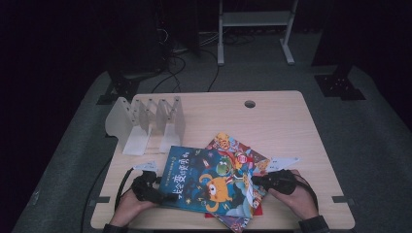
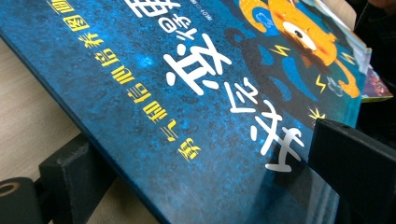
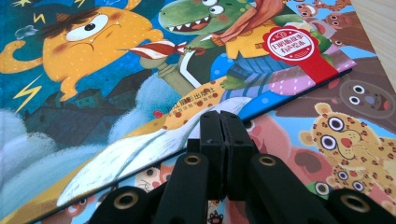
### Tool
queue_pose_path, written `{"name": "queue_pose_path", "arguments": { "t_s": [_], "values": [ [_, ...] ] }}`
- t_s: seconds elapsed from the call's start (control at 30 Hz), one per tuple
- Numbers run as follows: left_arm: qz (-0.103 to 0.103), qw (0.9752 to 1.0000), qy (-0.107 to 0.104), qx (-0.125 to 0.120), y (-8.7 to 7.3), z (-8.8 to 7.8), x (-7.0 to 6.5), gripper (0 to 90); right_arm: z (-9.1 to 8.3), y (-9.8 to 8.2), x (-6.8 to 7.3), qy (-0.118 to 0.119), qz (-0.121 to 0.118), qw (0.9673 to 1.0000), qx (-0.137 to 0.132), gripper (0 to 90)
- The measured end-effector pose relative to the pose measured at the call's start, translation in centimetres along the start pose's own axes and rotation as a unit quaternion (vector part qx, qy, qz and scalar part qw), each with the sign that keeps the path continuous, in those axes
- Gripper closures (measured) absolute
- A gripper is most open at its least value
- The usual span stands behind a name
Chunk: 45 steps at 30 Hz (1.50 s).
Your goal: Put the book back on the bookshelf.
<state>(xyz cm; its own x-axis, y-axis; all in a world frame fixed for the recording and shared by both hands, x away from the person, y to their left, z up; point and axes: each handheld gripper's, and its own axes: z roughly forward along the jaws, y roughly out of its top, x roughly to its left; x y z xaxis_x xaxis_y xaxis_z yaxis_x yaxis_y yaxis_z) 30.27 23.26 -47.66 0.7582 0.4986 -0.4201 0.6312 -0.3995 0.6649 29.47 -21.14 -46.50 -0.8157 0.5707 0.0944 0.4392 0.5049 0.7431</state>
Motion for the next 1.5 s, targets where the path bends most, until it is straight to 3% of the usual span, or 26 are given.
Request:
{"name": "queue_pose_path", "arguments": {
  "t_s": [0.33,0.73,0.93,1.1,1.5],
  "values": [
    [0.013,0.9996,0.000,-0.024,1.1,-2.3,-1.3,3.2,0.5,0.4,0.2,0.006,0.000,1.0000,-0.001,87.4],
    [0.055,0.9970,0.009,-0.054,4.2,-5.3,-3.9,4.6,1.0,0.9,0.6,0.015,-0.008,0.9998,0.004,87.3],
    [0.073,0.9958,0.012,-0.055,5.8,-6.0,-5.0,5.6,1.0,1.0,0.6,0.016,-0.011,0.9998,0.005,87.3],
    [0.080,0.9957,0.015,-0.044,7.6,-6.8,-5.5,14.5,1.1,1.0,0.7,0.017,-0.011,0.9998,0.005,87.4],
    [0.061,0.9979,0.015,-0.012,11.6,-7.6,-4.4,29.2,1.4,1.2,1.3,0.031,-0.016,0.9994,0.006,87.5]
  ]
}}
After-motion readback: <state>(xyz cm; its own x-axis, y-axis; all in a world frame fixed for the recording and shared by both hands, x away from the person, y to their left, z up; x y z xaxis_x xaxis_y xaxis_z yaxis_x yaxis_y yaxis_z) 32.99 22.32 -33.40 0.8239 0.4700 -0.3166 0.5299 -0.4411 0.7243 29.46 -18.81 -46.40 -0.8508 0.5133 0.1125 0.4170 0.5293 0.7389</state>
